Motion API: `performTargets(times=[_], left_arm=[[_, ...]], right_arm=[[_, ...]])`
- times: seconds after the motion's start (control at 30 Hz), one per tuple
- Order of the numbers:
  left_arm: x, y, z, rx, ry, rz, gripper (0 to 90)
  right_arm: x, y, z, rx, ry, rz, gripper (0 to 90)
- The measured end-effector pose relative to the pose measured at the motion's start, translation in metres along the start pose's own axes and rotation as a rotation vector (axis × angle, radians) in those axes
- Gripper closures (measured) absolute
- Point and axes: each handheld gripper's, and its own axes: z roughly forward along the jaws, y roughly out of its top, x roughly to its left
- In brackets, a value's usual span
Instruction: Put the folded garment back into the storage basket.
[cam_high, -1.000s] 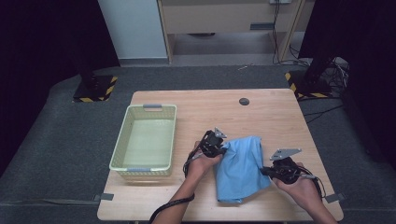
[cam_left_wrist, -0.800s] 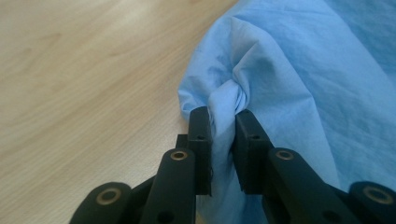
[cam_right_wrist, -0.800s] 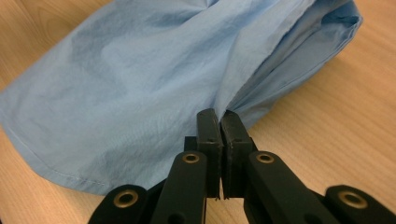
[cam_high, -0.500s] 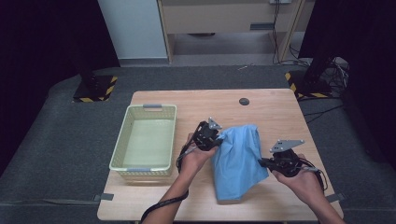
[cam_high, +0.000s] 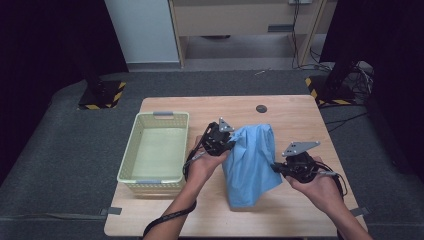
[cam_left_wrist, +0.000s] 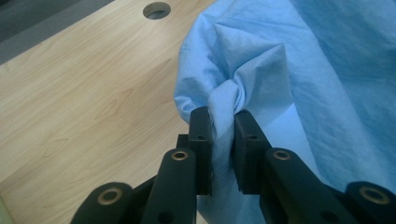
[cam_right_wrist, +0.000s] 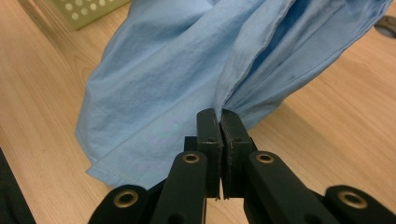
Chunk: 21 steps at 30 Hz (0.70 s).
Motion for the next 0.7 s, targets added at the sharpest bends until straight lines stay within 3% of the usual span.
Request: performTargets(times=[0.33, 0.7], left_arm=[[0.005, 0.013, -0.020, -0.029, 0.017, 0.011, 80.4], [0.014, 0.015, -0.031, -0.041, 0.016, 0.009, 80.6]], right_arm=[[0.004, 0.022, -0.001, -0.008, 0.003, -0.017, 88.4], [0.007, 0.038, 0.005, -0.005, 0.010, -0.033, 88.4]])
